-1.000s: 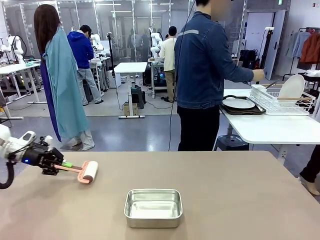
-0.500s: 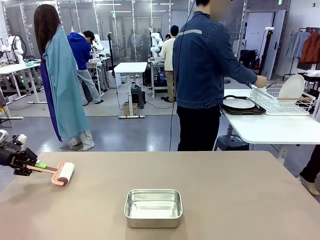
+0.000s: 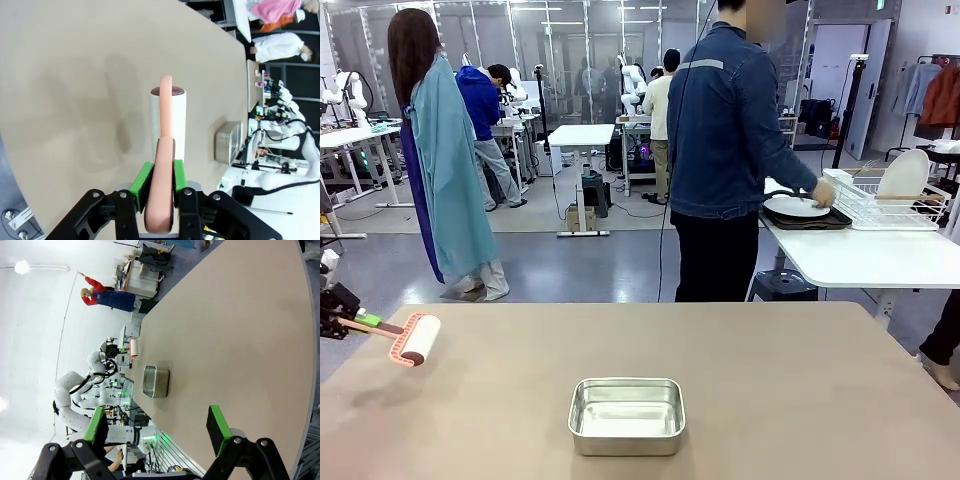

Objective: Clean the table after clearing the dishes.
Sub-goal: When the right (or left) Handle tray is removed, use the right hand (or left hand) to clean the right (or left) side of the table with the Lint Roller, then place the Lint Roller back on top of the Airtight Container.

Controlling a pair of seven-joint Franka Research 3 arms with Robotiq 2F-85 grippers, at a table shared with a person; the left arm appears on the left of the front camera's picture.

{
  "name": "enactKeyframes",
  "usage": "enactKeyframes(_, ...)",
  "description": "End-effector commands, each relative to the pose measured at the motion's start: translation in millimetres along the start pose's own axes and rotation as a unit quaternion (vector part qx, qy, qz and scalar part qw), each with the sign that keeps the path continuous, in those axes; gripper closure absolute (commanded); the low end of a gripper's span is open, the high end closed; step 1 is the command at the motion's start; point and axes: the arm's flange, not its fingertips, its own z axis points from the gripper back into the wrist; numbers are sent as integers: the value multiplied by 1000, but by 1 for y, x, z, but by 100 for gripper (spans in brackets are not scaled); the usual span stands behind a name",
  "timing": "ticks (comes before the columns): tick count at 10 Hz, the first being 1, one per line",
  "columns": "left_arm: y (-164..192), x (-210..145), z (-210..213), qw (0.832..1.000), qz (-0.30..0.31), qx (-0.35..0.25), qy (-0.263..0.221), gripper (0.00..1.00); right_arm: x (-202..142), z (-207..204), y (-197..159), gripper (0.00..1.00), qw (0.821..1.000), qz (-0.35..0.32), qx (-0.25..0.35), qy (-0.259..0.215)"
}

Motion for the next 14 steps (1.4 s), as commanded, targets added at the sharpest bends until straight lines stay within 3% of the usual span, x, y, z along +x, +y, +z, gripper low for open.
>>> enactKeyframes(1,-58,-38,8,999,-49,-4,-10,77,0,0,2,0,1000,9,4,-3)
enactKeyframes(4,-132,-75,6,994,-86,30,-66,77,0,0,2,0,1000,9,4,-3)
enactKeyframes(5,-90,-40,16,998,-60,1,-22,77,0,0,2,0,1000,9,4,-3)
enactKeyframes(14,-90,-40,16,998,-60,1,-22,77,0,0,2,0,1000,9,4,-3)
